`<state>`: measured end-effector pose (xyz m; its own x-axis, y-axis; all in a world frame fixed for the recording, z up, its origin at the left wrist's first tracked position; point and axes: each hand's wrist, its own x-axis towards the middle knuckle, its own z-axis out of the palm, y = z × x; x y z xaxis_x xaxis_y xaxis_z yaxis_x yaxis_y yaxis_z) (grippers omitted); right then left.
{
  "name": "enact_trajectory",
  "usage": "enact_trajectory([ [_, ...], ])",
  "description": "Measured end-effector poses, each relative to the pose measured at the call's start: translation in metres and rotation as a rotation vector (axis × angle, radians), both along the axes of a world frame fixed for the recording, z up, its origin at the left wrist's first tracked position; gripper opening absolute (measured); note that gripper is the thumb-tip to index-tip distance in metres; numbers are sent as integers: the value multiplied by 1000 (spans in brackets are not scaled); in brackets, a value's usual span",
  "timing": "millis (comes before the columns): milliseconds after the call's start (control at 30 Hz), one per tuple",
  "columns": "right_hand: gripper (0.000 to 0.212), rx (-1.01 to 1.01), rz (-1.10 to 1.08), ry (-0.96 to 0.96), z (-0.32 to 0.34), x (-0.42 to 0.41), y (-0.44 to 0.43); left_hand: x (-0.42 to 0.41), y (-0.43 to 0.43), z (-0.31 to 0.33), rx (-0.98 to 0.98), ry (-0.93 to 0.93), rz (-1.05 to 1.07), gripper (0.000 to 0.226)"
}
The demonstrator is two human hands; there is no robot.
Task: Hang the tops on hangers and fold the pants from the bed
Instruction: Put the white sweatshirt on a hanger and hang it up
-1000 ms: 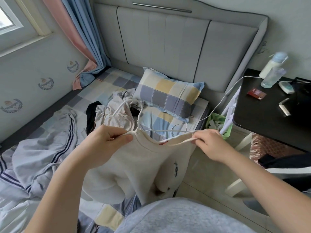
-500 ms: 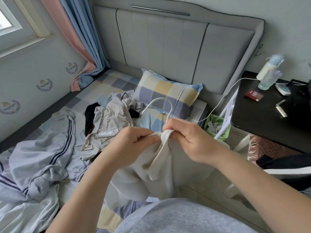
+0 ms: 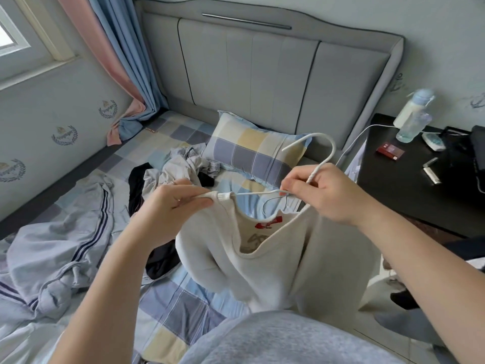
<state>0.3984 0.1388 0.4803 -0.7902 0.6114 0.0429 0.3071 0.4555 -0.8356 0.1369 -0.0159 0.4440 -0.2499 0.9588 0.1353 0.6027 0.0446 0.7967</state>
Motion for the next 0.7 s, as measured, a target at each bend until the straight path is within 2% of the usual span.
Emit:
enact_trajectory([
  [67, 23, 5, 3, -9, 5, 1, 1, -2, 1, 0, 25, 3, 2, 19],
  [300, 19, 28, -29, 31, 15, -8, -1, -2, -2, -1, 64, 22, 62, 16],
  [400, 18, 57, -25, 65, 18, -10, 0, -5, -4, -7, 61, 86, 108, 14],
  [500, 20, 78, -33, 123, 24, -7, 2, -14, -8, -24, -105, 200, 174, 24],
  [567, 20, 75, -56, 134, 26, -3, 5, -18, -12, -39, -211, 264, 258, 16],
  [633, 19, 74, -77, 114, 27, 2, 9, -20, -17, -50, -175, 275, 344, 17],
  [700, 17, 73, -85, 77, 26, 5, 12, -21, -22, -54, -39, 251, 396, 13],
])
